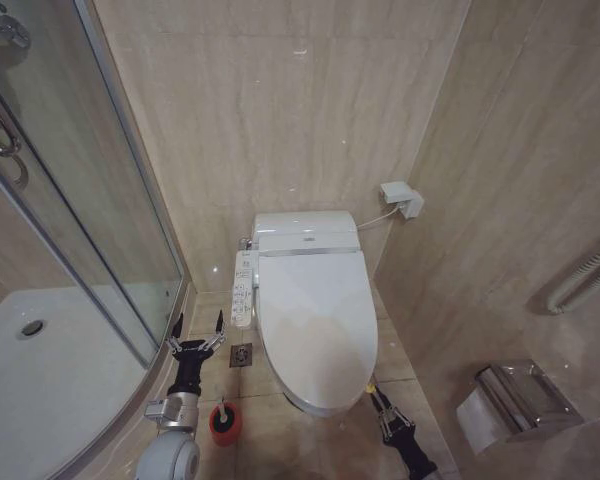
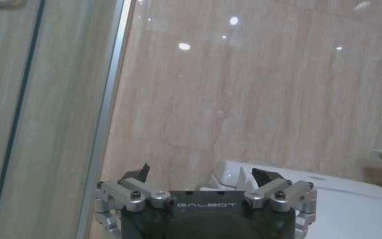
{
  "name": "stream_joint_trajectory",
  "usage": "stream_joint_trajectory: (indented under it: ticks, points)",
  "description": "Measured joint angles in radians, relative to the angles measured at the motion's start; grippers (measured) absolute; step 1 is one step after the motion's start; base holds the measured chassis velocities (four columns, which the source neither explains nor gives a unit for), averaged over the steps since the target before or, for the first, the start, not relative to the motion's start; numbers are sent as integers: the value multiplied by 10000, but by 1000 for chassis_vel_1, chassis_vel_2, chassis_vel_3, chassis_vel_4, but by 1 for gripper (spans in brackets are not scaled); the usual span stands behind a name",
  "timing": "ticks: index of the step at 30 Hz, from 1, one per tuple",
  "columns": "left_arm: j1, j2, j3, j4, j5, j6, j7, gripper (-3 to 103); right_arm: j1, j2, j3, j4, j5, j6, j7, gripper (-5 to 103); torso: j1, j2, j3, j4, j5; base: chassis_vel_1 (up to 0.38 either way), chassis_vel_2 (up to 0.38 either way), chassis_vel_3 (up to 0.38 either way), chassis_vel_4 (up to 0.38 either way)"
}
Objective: Open the toilet lid, clean the toilet bowl with a toilet brush, close the toilet lid, and flush.
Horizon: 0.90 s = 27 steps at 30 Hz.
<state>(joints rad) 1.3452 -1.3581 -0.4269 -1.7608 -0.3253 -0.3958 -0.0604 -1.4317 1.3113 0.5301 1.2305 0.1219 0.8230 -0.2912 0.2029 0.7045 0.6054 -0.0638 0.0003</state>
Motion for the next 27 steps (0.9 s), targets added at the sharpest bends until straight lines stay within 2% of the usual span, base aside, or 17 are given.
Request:
stream_joint_trajectory:
  ticks: [11, 27]
  points:
    - [-209, -15, -7, 234, -9, 22, -13, 100, -802, 59, 322, 1084, 338, -8, 19, 14, 0, 0, 0, -1, -1, 0, 0, 0, 0]
    - [-720, 187, -209, 833, -143, 145, -44, 100, -1950, 553, 683, 3480, 300, -13, 1097, 14, 0, 0, 1, -2, -2, 0, 0, 0, 0]
